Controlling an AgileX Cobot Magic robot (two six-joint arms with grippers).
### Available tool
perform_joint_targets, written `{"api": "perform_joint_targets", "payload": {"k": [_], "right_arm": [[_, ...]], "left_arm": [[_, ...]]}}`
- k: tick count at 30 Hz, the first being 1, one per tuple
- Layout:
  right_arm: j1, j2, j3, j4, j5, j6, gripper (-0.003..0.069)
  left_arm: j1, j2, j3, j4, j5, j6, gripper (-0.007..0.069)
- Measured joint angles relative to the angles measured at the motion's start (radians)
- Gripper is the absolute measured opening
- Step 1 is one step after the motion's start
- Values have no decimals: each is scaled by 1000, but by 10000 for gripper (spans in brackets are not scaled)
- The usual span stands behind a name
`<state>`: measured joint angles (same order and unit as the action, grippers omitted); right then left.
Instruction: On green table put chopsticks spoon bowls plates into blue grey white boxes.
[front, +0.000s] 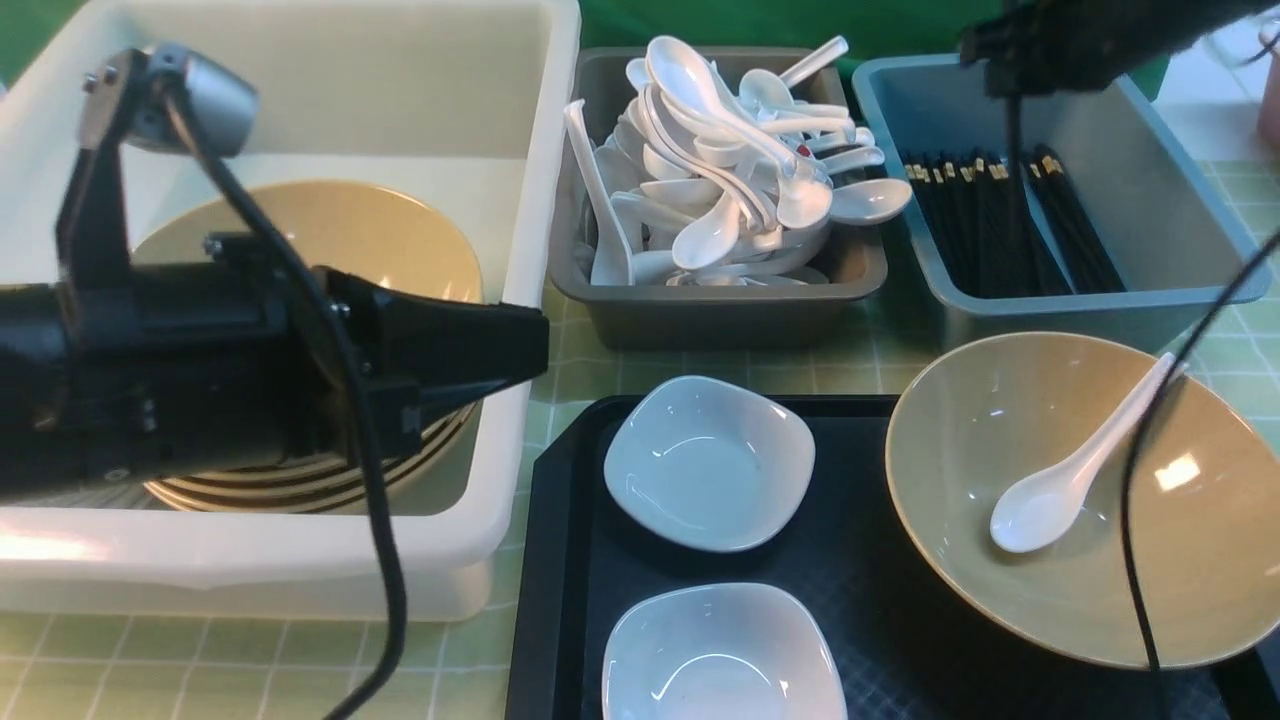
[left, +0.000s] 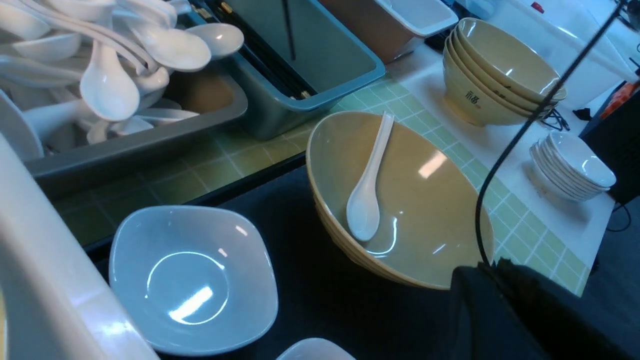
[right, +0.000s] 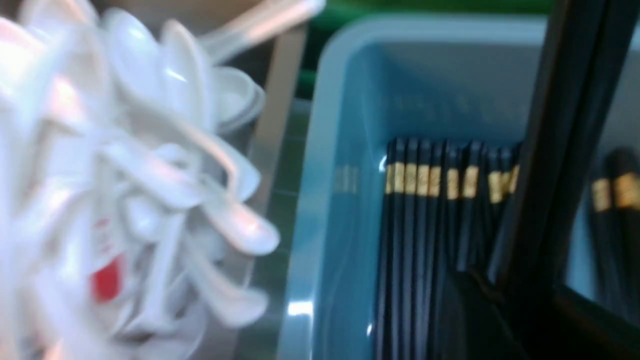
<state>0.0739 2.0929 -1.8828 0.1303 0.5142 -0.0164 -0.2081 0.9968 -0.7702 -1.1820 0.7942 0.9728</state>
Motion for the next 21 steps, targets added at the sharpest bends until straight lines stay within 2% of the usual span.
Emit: {"api": "perform_joint_targets", "payload": {"k": [7,11,12,14,16,21], "right_arm": [[-13,99,-18,1,8,45,141],[-13,101,-19,1,31,45,220],[-13,87,-18,1,41,45,274],[-13,67,-9,1,44,45,313],[-15,-13,42,5,46,45,386],[-35,-238,197,6,113,45,425]], "left_arm": [[0,7,0,0,-2,0,-1],[0,7,0,0,-3,-10,-1],[0,7,0,0,-2,-16,-1],[0,7,0,0,-1,-16,-1],[0,7,0,0,5,-15,-1],[0,7,-32,39,60,-19,-1]]}}
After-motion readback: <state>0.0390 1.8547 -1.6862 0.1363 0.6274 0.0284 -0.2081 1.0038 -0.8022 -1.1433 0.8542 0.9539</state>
